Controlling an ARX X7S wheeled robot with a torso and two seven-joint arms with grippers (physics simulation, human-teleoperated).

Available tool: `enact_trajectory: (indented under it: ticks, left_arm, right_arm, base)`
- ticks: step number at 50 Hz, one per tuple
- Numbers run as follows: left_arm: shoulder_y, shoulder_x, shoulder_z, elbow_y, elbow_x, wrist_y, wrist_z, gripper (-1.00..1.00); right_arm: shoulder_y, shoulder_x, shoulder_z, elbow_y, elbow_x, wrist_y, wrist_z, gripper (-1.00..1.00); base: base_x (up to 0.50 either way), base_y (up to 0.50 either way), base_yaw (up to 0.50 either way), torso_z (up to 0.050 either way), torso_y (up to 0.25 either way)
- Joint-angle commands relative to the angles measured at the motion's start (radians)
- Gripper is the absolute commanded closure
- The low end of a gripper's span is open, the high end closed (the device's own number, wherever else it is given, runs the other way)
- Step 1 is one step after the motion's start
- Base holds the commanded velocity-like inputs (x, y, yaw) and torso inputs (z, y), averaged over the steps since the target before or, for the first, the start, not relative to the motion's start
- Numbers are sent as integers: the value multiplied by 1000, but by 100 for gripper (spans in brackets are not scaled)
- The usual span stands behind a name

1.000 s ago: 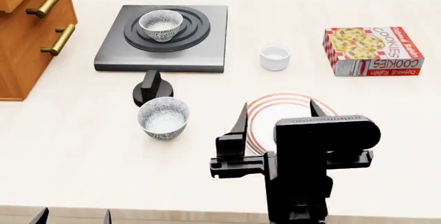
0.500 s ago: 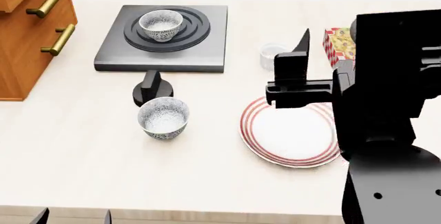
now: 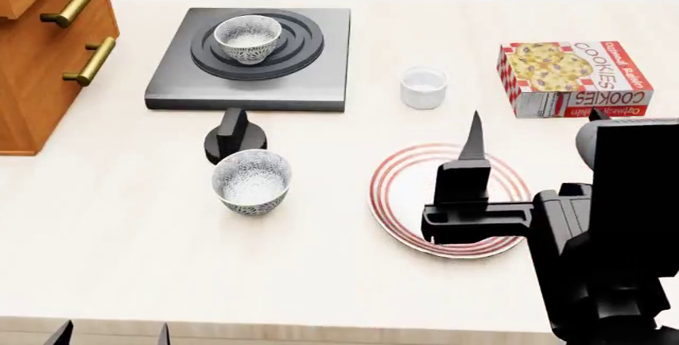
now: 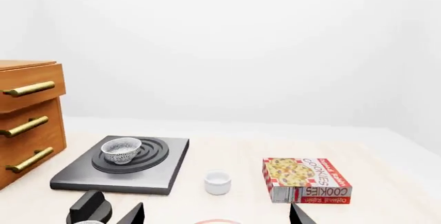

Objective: Pick the akita bowl on the stove and place it on the plate.

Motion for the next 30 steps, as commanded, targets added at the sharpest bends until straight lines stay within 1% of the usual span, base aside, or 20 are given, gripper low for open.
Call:
enact_trajectory:
  ticks: [1, 5, 14, 16, 19, 24, 29, 30]
  left_arm:
    - [-1, -8, 7, 4, -10, -3, -9, -100]
    - [-3, -9, 9, 2, -13, -3, -12, -100]
    - [-2, -15, 18, 6, -9, 5, -22, -100]
    - [-1, -15, 7, 23, -34, -11, -21, -100]
    - [1, -27, 23, 46, -10, -15, -24, -100]
    - [-20, -38, 13, 89, -14, -67, -41, -100]
    - [-55, -43, 10, 167, -24, -139, -53, -100]
    - [-82, -47, 14, 202, -32, -188, -50, -100]
  right_arm:
    - [-33, -3, 19, -28, 18, -15, -12, -100]
    - [-46, -1, 20, -11, 14, -44, -12, -100]
    - [-43, 1, 20, -18, 18, -48, -6, -100]
    - [-43, 2, 19, -18, 19, -50, -4, -100]
    - [-45, 3, 17, -17, 18, -62, -3, -100]
    - [-56, 3, 16, -5, 16, -86, -2, -100]
    - [-49, 3, 20, -13, 22, -70, 3, -100]
    - [-50, 2, 21, -12, 21, -72, 4, -100]
  base:
    - [0, 0, 0, 0, 0]
    - [0, 0, 0, 0, 0]
    - [0, 0, 0, 0, 0]
    - [0, 0, 0, 0, 0]
    - [0, 0, 0, 0, 0]
    - [0, 0, 0, 0, 0]
    - [0, 0, 0, 0, 0]
    - [0, 0, 0, 0, 0]
